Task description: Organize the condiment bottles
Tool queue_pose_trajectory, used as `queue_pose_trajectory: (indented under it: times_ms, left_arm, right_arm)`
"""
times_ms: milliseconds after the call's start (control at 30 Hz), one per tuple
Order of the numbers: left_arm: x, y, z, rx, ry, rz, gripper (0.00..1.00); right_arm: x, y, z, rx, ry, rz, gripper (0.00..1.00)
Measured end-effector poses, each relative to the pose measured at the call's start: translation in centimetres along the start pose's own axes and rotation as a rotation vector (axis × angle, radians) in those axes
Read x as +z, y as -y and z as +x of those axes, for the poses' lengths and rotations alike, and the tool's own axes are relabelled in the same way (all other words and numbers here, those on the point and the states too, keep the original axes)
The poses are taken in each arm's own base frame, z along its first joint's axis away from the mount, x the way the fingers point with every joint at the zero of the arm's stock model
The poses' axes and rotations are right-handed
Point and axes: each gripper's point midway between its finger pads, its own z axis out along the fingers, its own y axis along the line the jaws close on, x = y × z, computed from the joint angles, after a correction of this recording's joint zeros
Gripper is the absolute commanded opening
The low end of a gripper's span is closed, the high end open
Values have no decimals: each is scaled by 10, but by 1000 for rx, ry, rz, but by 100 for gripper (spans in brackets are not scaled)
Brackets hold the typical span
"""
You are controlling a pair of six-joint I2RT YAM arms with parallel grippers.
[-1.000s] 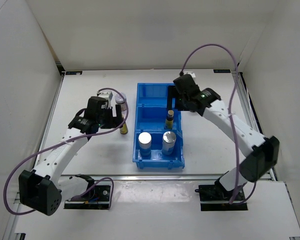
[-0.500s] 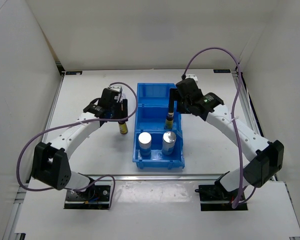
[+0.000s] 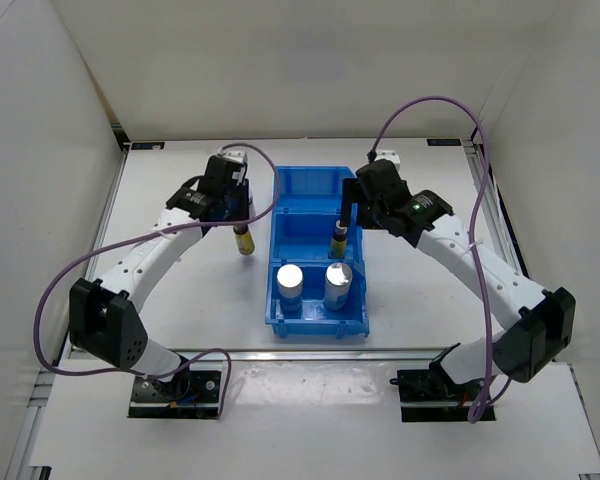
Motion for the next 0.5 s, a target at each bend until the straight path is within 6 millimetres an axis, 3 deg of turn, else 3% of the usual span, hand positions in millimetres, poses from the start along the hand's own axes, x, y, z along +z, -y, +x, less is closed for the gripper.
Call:
queue_pose_trajectory:
  times_ms: [133,267,400,500]
  left_arm:
    - [-29,23,-40,29,90,37,11]
    - [-72,55,-80,56,198,112,11]
    - [-102,87,-99,81,267,192,11]
    - [-109,110,-99,108,273,236,11]
  right_arm:
    - [-9,5,-3,8,27,4,92]
    - [-15,8,-8,16,50,6,92]
    - [-14,13,-8,21,52,22,93]
    - [-11,21,-5,27,41,45,94]
